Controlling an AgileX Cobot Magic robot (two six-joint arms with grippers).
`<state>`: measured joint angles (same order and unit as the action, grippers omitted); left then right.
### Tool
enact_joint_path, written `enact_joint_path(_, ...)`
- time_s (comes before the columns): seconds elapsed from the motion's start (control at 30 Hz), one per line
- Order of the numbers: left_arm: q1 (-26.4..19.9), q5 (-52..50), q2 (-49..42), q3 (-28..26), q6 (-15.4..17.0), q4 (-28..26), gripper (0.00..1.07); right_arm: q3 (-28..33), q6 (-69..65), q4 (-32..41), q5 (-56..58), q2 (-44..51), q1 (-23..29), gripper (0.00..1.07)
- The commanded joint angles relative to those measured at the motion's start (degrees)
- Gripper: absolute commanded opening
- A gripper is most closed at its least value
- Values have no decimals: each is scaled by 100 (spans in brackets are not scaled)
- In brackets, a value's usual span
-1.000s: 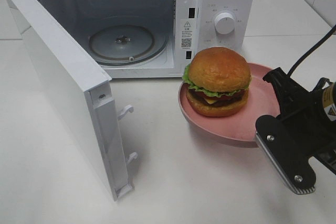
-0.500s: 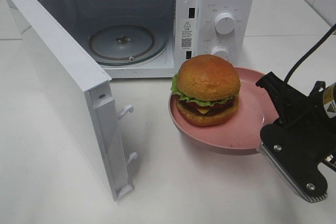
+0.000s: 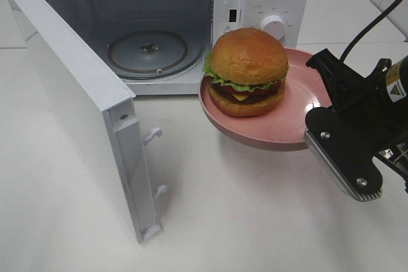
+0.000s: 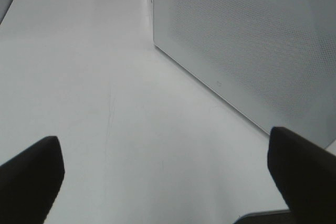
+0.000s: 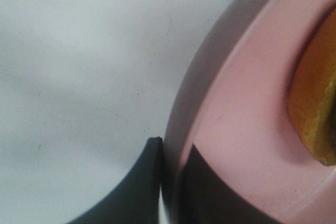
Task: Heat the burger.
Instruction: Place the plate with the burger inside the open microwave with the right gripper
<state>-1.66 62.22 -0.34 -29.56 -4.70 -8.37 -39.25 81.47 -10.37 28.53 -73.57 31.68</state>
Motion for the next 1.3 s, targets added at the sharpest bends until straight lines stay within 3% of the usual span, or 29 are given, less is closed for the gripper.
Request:
enact_joint_path(0.03, 34, -74, -80, 0, 46, -11, 98, -189, 92, 235, -132, -17, -17, 0)
enact_joint_path(0.6, 34, -74, -80, 0, 46, -11, 98, -613, 298, 361, -281, -361, 407, 0)
enact_joint_path(1.3, 34, -74, -80, 0, 46, -11, 98, -2177, 275, 693, 80, -1931, 453, 0)
